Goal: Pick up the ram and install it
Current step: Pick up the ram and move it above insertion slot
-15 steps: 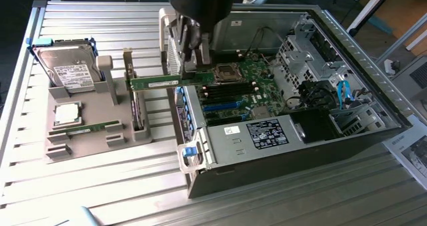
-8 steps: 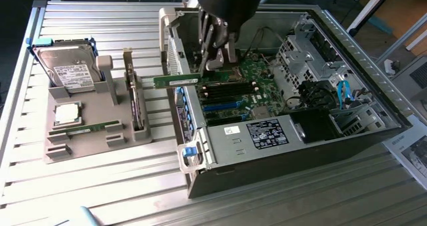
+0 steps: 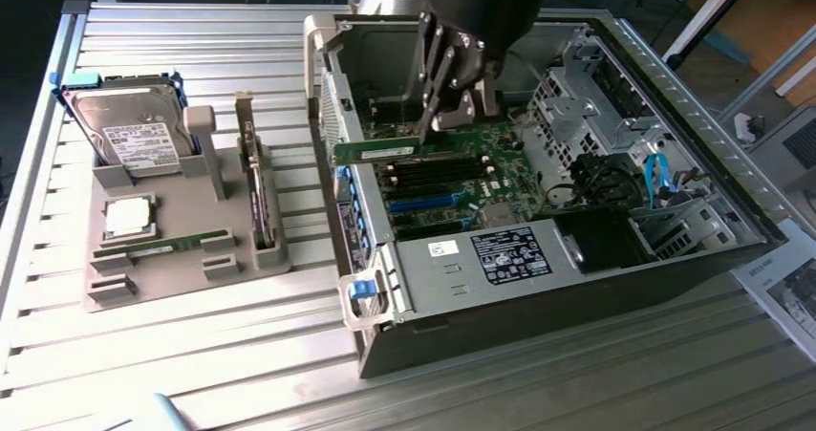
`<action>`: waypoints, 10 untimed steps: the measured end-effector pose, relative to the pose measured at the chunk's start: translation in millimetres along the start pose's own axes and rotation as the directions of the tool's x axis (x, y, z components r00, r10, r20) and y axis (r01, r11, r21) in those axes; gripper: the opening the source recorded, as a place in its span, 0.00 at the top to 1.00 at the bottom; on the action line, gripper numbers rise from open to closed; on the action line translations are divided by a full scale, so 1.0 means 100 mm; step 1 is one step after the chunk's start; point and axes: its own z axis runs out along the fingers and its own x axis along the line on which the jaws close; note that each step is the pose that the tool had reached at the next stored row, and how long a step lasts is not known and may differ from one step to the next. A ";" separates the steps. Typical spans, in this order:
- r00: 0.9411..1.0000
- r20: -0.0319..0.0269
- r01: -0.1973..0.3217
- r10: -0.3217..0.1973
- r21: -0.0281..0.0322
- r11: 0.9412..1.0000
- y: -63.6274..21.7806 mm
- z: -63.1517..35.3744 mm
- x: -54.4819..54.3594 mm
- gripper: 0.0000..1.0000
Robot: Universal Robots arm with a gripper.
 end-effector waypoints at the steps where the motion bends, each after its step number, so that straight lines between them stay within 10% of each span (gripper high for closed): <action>1: 1.000 0.000 0.000 0.000 0.000 1.000 -0.061 -0.002 0.00 0.88; 10: 1.000 0.000 0.000 0.000 0.000 1.000 -0.505 -0.018 0.00 0.88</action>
